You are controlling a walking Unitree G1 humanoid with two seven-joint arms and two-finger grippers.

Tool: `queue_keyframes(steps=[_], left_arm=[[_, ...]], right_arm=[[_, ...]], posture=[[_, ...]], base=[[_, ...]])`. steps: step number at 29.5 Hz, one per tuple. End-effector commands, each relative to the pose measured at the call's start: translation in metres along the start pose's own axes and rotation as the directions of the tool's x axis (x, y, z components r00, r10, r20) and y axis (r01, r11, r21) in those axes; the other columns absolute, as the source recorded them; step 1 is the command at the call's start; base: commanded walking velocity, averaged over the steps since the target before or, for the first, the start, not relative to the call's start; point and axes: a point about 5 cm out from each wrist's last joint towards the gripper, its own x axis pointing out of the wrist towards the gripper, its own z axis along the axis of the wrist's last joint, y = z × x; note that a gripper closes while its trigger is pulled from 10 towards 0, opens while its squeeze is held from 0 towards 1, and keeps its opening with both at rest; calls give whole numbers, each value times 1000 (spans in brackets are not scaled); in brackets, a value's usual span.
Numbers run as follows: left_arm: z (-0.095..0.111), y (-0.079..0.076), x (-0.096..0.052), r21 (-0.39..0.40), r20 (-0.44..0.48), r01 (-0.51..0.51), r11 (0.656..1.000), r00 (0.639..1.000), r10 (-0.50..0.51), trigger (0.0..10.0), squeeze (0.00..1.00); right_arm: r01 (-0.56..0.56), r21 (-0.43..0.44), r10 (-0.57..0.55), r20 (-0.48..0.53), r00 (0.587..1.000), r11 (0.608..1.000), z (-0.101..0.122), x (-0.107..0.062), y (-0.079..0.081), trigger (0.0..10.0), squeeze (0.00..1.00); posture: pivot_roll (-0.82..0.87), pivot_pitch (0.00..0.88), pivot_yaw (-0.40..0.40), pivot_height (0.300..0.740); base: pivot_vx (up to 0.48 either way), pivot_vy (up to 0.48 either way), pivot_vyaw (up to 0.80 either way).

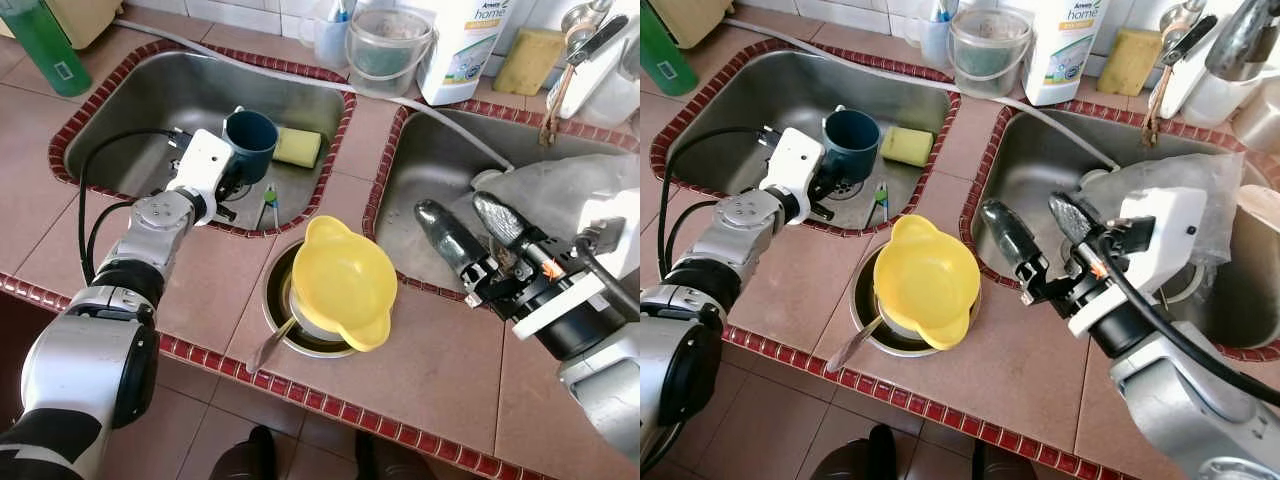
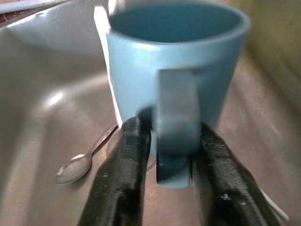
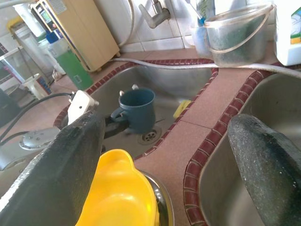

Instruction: Kitchen organization

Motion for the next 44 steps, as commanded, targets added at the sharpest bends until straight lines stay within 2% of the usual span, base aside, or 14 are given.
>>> queue_keyframes(steps=[1, 14, 25, 30, 35, 44], left_arm=[[-1, 7, -2, -14, -20, -20, 1000, 1000, 20, 10000, 1000], [1, 11, -2, -14, -20, -31, 999, 999, 31, 10000, 1000], [7, 21, -5, -47, 14, -55, 997, 998, 56, 10000, 1000], [9, 29, -8, -90, 47, -81, 993, 995, 85, 10000, 1000], [12, 35, -12, -138, 99, -110, 984, 987, 124, 10000, 1000], [13, 37, -18, -196, 168, -124, 973, 973, 158, 10000, 1000]], right_arm=[[-2, 3, 2, 4, 1000, 1000, 1, -1, 0, 10000, 0], [-4, 7, 4, 8, 1000, 1000, 3, 0, 0, 10000, 0], [-3, 1, 3, 25, 1000, 1000, 2, 7, -3, 10000, 0], [-23, -21, 24, 45, 999, 1000, -2, 15, -2, 10000, 0], [-57, -81, 62, 65, 996, 995, -11, 26, 0, 10000, 0], [-101, -135, 115, 99, 988, 986, -22, 46, 1, 10000, 0]], posture=[[-213, 311, 22, 740], [-207, 311, 19, 740], [-174, 292, 19, 740], [-142, 270, 18, 740], [-108, 238, 12, 740], [-61, 193, 2, 740]], base=[[0, 0, 0], [0, 0, 0], [0, 0, 0], [0, 0, 0], [0, 0, 0], [0, 0, 0]])
